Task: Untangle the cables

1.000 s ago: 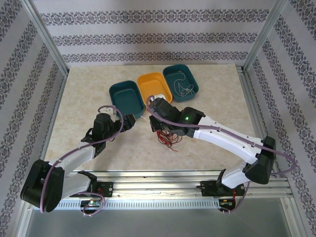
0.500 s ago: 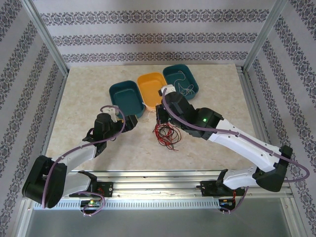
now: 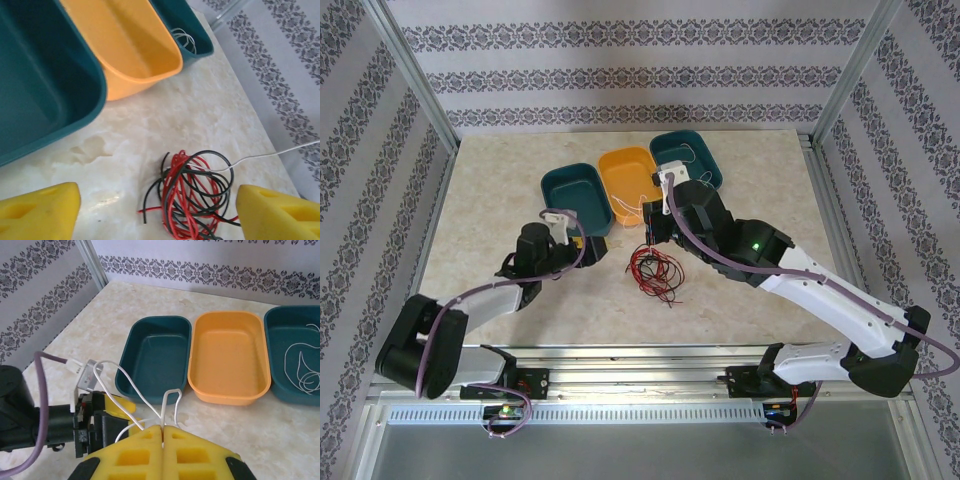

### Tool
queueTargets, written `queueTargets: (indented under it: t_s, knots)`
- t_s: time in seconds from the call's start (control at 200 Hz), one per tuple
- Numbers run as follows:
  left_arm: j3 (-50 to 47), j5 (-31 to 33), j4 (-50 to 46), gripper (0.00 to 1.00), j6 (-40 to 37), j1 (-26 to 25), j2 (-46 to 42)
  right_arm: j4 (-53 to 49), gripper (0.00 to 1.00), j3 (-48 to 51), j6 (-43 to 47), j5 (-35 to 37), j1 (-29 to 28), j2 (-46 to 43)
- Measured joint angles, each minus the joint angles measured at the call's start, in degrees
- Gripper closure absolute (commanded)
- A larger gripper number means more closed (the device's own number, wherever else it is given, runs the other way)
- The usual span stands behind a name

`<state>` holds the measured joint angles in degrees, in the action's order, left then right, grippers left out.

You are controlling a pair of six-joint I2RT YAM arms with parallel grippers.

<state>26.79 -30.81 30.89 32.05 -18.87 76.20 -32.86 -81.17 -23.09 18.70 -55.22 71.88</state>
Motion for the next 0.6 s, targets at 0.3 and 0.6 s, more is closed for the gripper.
queueTargets:
  t_s: [0.3,0.6]
  knots:
    - [1.7,-2.7,3.6,0.26,-0.5,-3.2,6.9,0.1,1.00,-1.1,2.5,1.9,0.0,-2.3]
    - [1.7,-2.9,7.5,0.17,1.2,-3.3,8.7,0.4,1.00,-6.3,6.7,4.7,0.0,-4.0]
